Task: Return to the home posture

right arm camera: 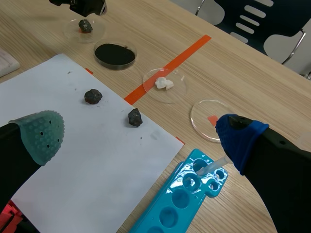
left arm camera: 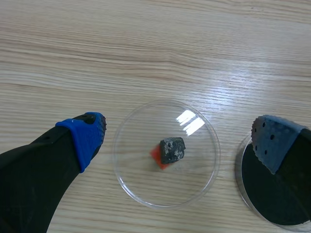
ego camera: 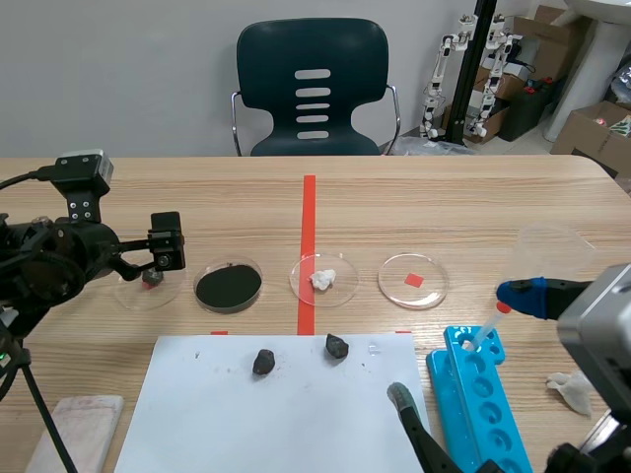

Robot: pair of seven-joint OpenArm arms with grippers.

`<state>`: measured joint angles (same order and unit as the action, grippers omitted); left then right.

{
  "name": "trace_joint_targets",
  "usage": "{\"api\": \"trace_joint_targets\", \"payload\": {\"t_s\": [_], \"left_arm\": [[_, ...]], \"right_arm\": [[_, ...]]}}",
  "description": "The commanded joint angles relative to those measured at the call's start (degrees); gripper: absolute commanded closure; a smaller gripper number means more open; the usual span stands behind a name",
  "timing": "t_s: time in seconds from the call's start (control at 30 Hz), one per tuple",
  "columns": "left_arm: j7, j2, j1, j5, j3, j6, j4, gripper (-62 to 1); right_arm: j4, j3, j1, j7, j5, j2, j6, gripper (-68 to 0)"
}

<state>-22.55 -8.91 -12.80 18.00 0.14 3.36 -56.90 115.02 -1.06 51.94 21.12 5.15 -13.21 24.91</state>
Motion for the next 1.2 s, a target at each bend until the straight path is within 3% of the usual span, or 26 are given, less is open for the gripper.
{"api": "trace_joint_targets", "payload": {"t_s": [0.0, 0.3, 0.77, 1.03, 1.17], "left_arm": [[1.86, -0.92, 1.90, 1.53, -0.07, -0.17, -2.67, -62.3], [5.09, -3.82, 10.14, 3.48, -0.07, -0.50, -14.95, -62.3], [5.46, -3.87, 10.99, 3.48, -0.07, -0.55, -15.93, -62.3], [16.37, -5.60, 21.46, 6.34, -0.04, -3.48, -20.63, -62.3], [20.44, -7.82, 29.51, 6.45, 0.02, -7.54, -26.75, -62.3]], "right_arm": [[0.55, -0.24, -0.39, 1.05, -0.61, -0.59, 0.02, -67.9], [0.55, -0.24, -0.39, 1.05, -0.61, -0.59, 0.02, -67.9], [0.55, -0.24, -0.39, 1.05, -0.61, -0.59, 0.02, -67.9], [0.55, -0.24, -0.39, 1.05, -0.61, -0.59, 0.02, -67.9], [0.55, -0.24, -0.39, 1.05, -0.61, -0.59, 0.02, -67.9]]}}
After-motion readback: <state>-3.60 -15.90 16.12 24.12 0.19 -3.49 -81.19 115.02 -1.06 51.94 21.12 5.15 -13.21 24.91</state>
